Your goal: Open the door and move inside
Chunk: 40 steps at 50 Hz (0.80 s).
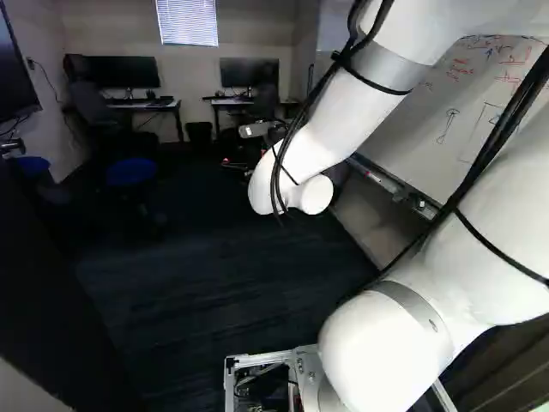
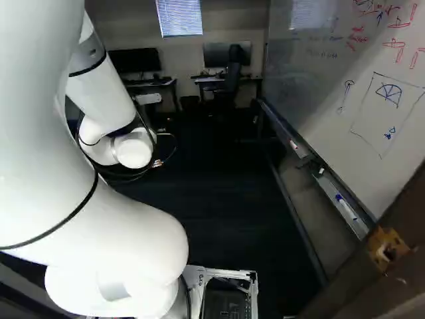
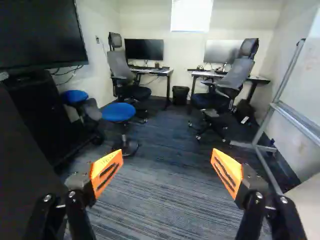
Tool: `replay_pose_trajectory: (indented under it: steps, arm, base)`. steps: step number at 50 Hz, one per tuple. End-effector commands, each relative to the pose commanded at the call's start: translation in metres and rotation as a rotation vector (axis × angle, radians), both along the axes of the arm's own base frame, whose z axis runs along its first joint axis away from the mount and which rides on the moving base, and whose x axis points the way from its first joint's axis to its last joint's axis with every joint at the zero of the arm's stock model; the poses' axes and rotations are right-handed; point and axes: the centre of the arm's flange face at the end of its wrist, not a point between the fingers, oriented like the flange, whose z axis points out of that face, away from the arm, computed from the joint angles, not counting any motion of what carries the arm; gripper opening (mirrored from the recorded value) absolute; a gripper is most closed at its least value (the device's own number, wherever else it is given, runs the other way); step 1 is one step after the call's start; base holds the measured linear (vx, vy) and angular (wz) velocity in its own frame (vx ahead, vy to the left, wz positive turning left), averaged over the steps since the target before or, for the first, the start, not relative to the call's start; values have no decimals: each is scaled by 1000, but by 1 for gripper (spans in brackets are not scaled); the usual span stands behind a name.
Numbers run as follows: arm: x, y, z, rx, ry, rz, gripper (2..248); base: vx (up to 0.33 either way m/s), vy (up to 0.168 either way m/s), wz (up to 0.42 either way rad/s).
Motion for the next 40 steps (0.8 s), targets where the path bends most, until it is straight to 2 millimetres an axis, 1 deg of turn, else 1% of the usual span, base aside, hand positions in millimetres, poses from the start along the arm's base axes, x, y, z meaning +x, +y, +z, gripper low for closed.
replay_pose_trajectory:
  steps: [16,40]
  arm:
    - [0,0,0,0,0,0,247]
    - [0,0,0,0,0,0,247]
  base:
    - [209,74,-14]
    - [213,46,-10]
